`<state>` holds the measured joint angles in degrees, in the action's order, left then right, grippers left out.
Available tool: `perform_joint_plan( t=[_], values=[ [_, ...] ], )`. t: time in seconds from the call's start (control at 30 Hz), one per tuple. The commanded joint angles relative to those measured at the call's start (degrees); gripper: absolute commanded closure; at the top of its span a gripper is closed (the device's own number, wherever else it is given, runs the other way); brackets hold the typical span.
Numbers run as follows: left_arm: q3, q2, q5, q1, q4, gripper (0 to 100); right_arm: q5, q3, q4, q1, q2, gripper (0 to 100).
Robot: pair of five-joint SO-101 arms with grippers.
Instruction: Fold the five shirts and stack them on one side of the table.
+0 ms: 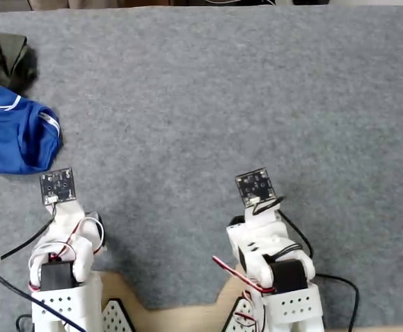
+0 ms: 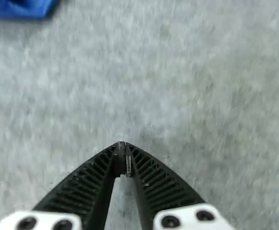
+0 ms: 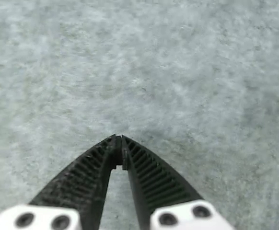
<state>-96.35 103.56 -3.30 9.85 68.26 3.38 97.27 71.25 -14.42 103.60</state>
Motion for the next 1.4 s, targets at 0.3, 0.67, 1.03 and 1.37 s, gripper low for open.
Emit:
perform_joint_plan(
  t=[0.3,0.67,1.03,1.37],
  values=[
    [3.0,0.5,0.4,2.5,-4.7,98,-0.5,-0.5,-4.4,-1.5,2.5,99.0],
    [19.1,-0.2,-10.1,19.6,-20.8,98,-6.4,-9.6,-9.8,-1.6,1.9,98.9],
    [50.5,-30.1,-3.8,28.3,-12.1,97,-10.8,-22.1,-10.8,-1.6,-3.4,97.3],
    [83.7,-69.7,-1.1,37.0,-0.7,97,-10.4,-48.7,-15.0,-2.0,-42.7,88.8]
  ],
)
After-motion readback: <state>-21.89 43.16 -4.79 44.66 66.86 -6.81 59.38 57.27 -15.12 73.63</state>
